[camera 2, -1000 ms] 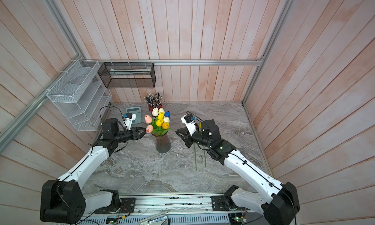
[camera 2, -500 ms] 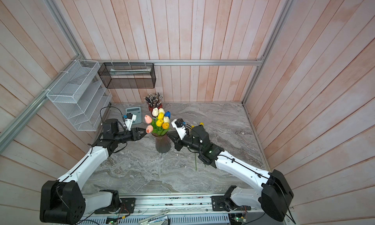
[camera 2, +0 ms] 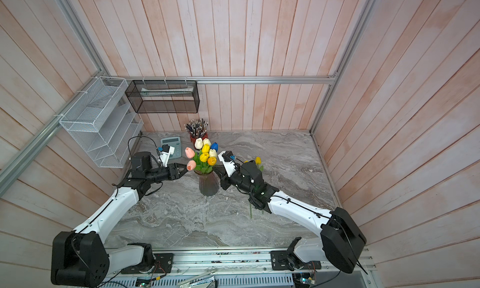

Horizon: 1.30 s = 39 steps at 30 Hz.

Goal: Pick out yellow flowers from the vase
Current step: Pick up the flower from the vase.

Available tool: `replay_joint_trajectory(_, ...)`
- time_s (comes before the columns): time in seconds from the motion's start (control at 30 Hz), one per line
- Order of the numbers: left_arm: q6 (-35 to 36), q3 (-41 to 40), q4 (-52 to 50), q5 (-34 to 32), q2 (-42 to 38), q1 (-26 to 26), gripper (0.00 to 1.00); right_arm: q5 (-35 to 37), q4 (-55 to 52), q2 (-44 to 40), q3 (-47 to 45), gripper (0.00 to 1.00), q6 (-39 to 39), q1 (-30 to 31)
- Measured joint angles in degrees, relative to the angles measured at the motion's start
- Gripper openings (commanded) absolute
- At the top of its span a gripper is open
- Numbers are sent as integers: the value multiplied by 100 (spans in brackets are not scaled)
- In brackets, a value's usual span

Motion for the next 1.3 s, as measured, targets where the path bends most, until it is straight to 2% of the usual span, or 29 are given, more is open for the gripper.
replay_joint_trajectory(0.4,44,162,-17,330,107,0,49,138,146,216,138,16,-223,2)
replay_joint_trajectory(1.3,68,195,-103,367,243,-11,49,306,267,708,584,25,-610,44)
